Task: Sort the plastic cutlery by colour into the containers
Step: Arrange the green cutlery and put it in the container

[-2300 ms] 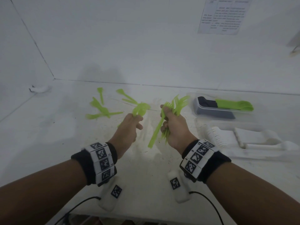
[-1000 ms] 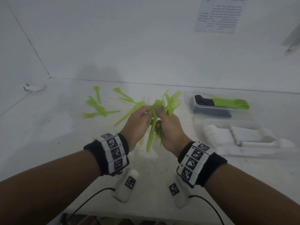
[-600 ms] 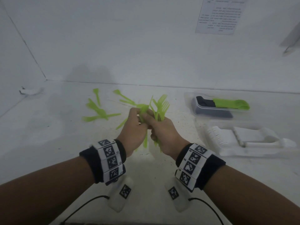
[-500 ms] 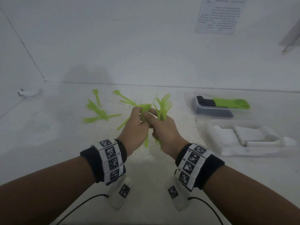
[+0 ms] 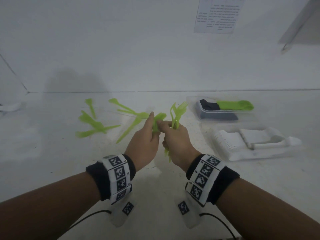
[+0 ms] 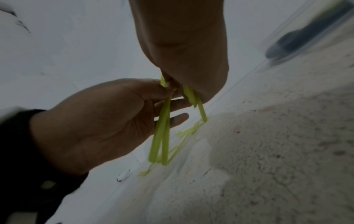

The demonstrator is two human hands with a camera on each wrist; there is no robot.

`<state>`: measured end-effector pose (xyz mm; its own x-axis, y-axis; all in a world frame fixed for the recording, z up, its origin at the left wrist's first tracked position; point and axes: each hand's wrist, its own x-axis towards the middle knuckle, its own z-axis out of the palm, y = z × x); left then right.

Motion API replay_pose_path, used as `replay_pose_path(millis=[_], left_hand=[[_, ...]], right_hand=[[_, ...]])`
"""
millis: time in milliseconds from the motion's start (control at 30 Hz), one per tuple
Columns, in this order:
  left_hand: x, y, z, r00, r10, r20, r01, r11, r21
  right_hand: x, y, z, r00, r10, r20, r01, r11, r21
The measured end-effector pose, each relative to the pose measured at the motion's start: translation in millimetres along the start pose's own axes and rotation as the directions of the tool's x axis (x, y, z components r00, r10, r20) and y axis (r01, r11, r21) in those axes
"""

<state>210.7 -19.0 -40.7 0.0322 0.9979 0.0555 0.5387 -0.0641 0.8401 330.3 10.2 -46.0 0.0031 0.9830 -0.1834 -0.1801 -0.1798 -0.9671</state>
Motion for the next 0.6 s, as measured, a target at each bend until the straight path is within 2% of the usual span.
replay_pose_path(millis=[133, 267, 433, 600], left_hand=[[-2.2, 5.6, 1.1, 0.992, -0.017, 0.127, 0.017, 1.000, -0.001], [1.3, 7.8, 5.9, 0.981, -0.013, 0.195, 0.020, 0.999, -0.030], [3.3, -1.3, 20.7, 0.998, 0.010, 0.063, -0.003, 0.993, -0.117], [3.8, 4.8, 28.2, 0.999, -0.034, 0.042, 0.041, 0.983, -0.180]], right_hand=[[-2.1, -0.1, -11.0, 0.999, -0.035, 0.029, 0.034, 0.999, 0.009], [-5.1, -2.3, -18.4, 0.995, -0.051, 0.083, 0.046, 0.997, 0.060], [-0.1, -4.8, -21.9, 0.996, 0.045, 0.083, -0.049, 0.998, 0.049], [8.0, 1.4, -26.2, 0.986, 0.148, 0.080, -0.157, 0.981, 0.116]])
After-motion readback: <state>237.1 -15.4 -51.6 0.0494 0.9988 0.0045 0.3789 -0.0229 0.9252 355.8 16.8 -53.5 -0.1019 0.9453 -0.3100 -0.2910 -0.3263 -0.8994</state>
